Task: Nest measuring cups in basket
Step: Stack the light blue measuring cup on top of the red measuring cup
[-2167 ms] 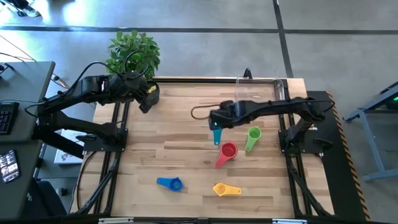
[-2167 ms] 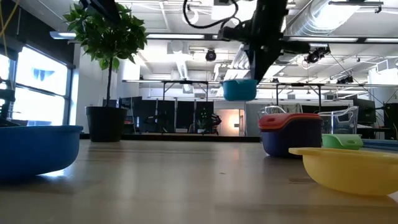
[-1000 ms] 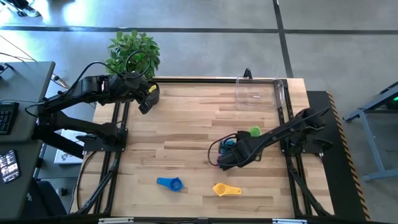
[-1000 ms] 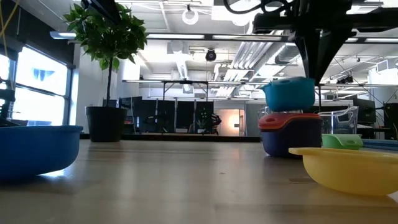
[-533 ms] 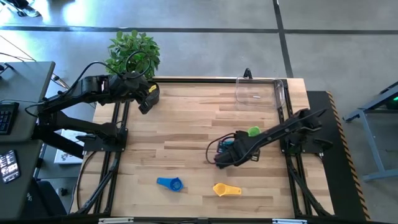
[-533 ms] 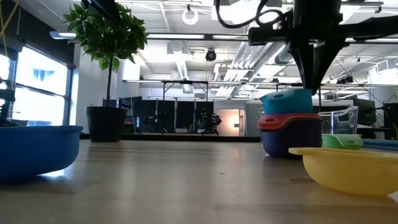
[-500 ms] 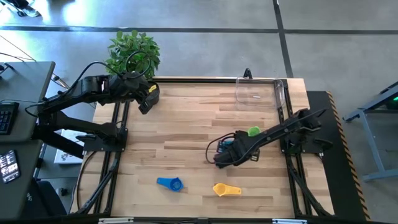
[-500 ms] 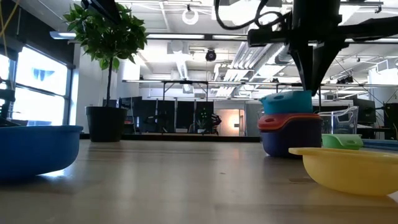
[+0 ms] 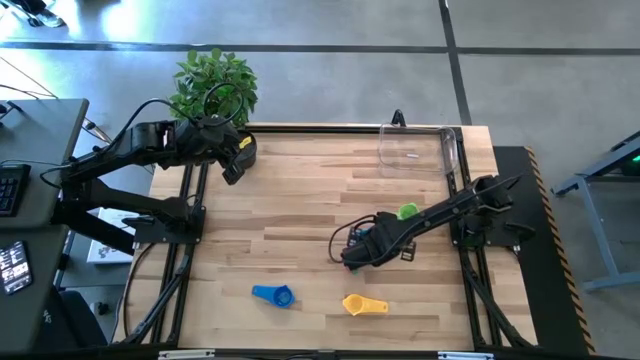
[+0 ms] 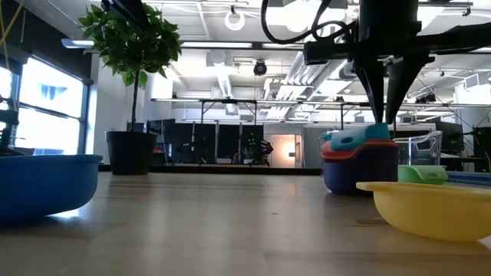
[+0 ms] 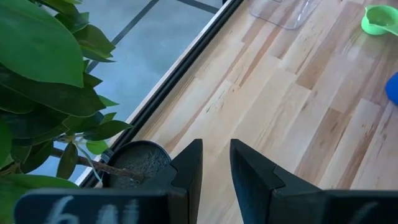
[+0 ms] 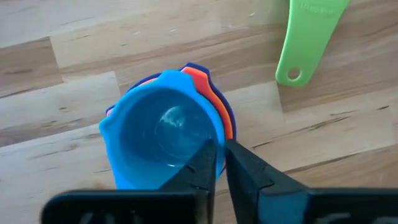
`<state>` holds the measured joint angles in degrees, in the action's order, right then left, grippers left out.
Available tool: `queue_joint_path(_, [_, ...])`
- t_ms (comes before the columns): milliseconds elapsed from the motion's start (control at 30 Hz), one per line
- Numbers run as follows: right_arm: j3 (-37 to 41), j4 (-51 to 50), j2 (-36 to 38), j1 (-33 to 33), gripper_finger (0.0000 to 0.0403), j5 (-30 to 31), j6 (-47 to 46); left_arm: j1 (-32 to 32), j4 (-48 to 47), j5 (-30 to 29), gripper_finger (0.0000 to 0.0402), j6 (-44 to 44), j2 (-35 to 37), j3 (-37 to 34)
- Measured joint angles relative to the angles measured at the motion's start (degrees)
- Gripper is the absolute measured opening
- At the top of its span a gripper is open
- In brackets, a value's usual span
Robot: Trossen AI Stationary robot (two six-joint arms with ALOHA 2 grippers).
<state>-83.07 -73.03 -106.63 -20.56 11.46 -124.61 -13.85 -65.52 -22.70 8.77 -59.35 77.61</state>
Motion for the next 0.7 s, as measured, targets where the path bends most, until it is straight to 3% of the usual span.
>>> queue_joint_path(333, [-0.9, -0.2, 0.0, -0.1, 0.0099, -4.4, 0.9, 0.0, 0.0, 0.0, 0.0074, -1.5, 0.0, 0.0])
queue_joint_path(500, [-2.9, 5.1, 0.1, -0.4, 0.0105, -9.3, 6.6, 0.0, 0.0, 0.0, 0.0074, -1.5, 0.0, 0.0])
queue_joint_path(700, [-3.0, 10.0, -1.0, -2.2, 0.0106, -9.8, 6.6, 0.0, 0.1, 0.0, 0.0074, -1.5, 0.0, 0.0])
